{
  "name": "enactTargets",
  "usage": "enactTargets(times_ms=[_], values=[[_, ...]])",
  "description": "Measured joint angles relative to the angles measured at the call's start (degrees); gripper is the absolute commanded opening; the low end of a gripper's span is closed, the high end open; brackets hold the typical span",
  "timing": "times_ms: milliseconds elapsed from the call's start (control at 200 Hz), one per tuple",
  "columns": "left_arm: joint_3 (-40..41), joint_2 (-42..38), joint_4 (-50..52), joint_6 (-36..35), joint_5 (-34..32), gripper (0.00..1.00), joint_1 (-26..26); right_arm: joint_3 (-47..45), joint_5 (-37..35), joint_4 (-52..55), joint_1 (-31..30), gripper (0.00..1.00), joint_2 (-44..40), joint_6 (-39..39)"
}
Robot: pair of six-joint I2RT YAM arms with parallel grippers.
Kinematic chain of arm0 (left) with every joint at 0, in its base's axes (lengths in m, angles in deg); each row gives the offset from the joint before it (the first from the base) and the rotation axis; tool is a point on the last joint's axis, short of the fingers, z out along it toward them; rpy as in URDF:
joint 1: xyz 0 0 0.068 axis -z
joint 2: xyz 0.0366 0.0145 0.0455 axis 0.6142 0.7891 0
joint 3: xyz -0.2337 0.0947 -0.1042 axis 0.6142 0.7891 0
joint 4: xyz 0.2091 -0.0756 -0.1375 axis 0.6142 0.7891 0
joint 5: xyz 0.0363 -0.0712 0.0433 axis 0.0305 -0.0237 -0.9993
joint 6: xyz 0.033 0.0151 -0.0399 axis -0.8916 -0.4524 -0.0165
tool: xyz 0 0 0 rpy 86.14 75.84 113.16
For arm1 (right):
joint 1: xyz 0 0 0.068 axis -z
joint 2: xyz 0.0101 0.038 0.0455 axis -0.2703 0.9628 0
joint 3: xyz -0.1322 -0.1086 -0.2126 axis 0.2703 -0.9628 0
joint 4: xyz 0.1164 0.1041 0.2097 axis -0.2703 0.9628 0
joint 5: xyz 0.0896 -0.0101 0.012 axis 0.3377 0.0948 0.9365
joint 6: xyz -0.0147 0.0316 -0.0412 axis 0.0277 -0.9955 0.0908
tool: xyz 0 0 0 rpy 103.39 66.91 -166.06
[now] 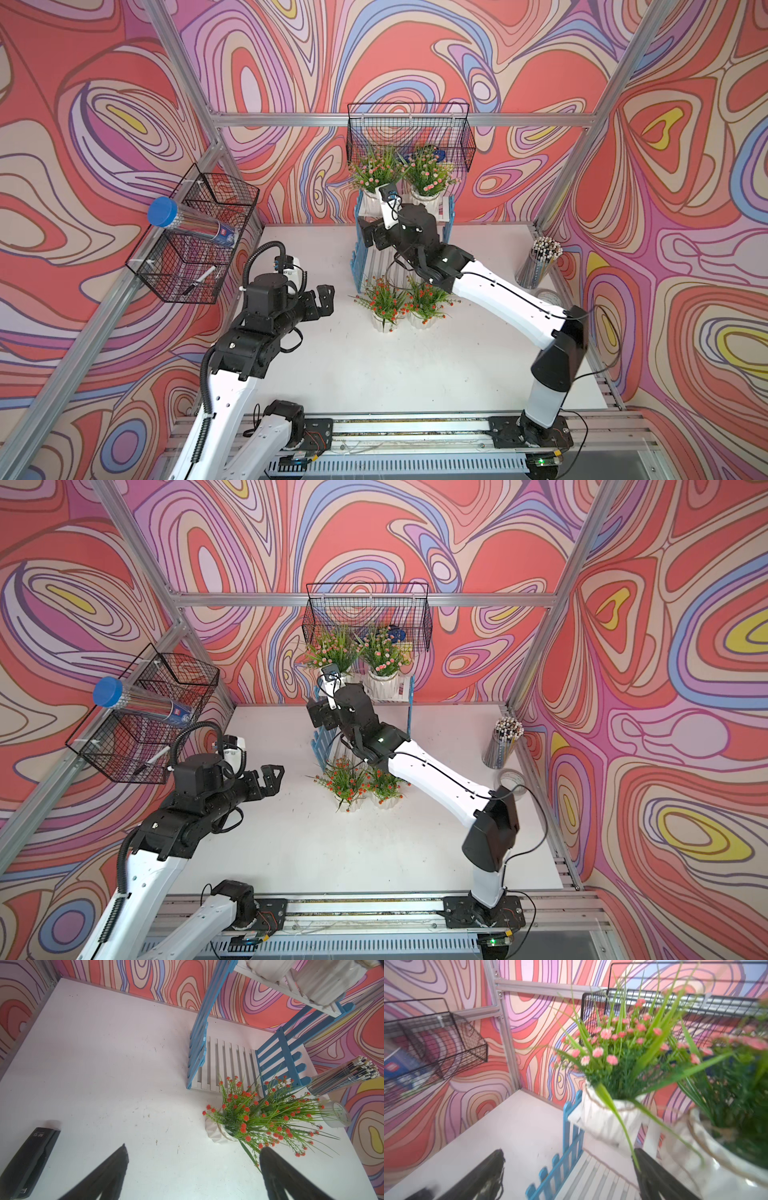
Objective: Place the baby's breath potted plants on the rack by color
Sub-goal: Place the baby's breath potted plant on the rack, then pick up the baby's breath potted plant from the center of the board.
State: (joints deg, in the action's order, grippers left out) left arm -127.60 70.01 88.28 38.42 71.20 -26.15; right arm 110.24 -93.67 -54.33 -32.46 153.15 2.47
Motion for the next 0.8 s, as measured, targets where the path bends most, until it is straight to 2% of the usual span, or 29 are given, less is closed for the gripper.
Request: enactTargets(times_ms=[145,300,511,631,801], values=[[1.1,4.0,-1.7,1.7,1.7,1.0,0.0,-15.4,-1.3,1.4,-1.6,0.98,-13.6,-2.7],[3.9,4.7,-4.0,3.1,1.2,1.0,0.0,-29.2,-4.3,5.7,-5.0,0.98,-23.9,-6.4],[5.0,5.8,-5.4,4.2,0.9,1.0,0.7,-48.0,-10.5,12.6,-10.5,0.98,-35.6,-17.1],[5.0,7.1,-6.1,4.4,0.8,1.0,1.0,-53.3,-13.2,16.2,-13.3,0.98,-38.7,-23.4],[4.7,7.8,-6.2,4.4,0.8,1.0,1.1,-59.5,-15.0,13.6,-16.1,0.98,-37.4,-29.6]])
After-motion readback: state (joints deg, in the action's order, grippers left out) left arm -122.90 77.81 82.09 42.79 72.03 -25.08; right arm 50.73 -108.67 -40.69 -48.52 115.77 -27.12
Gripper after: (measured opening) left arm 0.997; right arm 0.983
